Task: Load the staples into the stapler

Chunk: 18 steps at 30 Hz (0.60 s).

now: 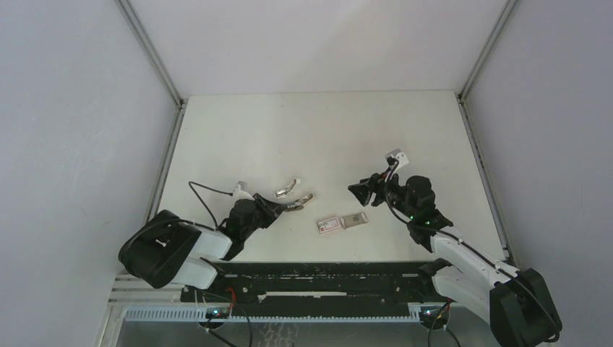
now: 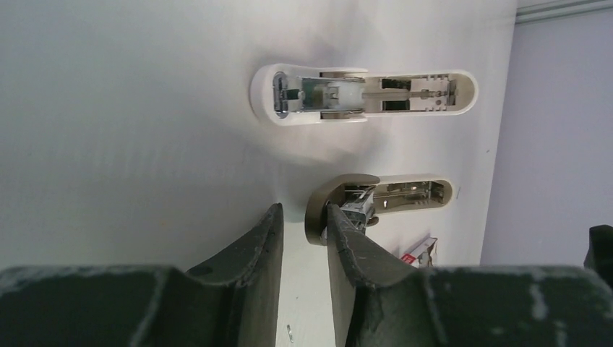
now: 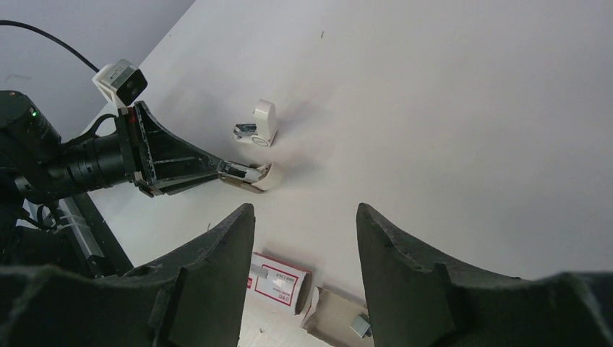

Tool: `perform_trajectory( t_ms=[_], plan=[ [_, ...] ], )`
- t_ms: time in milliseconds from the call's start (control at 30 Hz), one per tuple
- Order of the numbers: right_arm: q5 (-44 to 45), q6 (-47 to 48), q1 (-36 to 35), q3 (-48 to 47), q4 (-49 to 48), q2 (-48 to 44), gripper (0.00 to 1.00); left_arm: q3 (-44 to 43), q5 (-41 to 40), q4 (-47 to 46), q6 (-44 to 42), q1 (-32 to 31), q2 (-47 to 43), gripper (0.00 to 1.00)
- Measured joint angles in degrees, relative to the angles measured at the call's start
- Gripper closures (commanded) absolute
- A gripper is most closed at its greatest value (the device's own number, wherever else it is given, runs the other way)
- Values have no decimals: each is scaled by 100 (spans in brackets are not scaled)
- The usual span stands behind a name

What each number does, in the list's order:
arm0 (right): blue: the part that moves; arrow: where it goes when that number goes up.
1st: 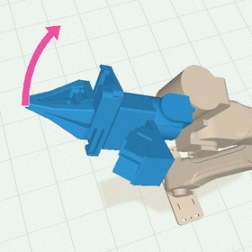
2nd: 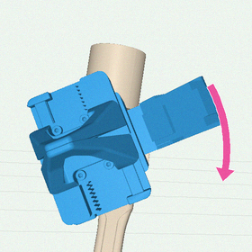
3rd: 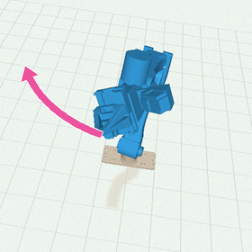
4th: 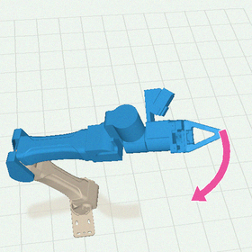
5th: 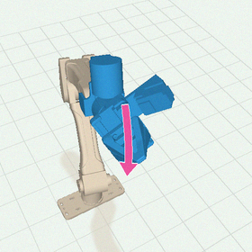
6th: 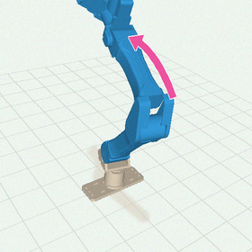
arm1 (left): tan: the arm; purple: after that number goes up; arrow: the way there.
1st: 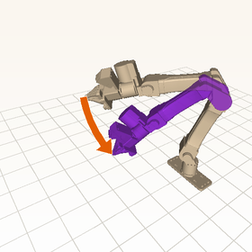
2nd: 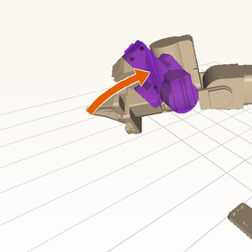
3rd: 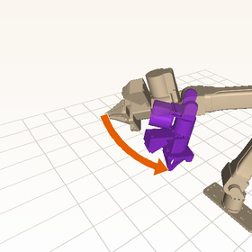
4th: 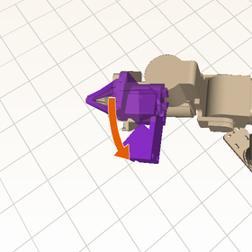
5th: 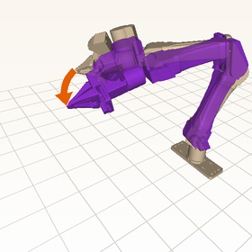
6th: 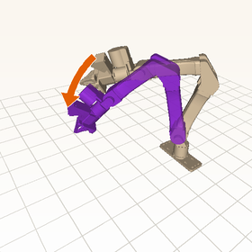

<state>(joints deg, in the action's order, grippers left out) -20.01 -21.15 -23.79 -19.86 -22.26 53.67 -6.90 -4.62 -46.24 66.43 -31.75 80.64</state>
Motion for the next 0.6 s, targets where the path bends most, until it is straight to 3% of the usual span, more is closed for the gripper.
perform_trajectory(
  t_ms=[233,400,600],
  plan=[
    [-7,-175,129,0,0,2,47,0,-46,120,-13,-7,-98,57],
    [0,-247,208,0,22,9,47,0,-365,892,-210,-9,-787,48],
    [-2,-319,262,0,83,55,47,2,-741,1969,-511,20,-1733,54]
  ],
)
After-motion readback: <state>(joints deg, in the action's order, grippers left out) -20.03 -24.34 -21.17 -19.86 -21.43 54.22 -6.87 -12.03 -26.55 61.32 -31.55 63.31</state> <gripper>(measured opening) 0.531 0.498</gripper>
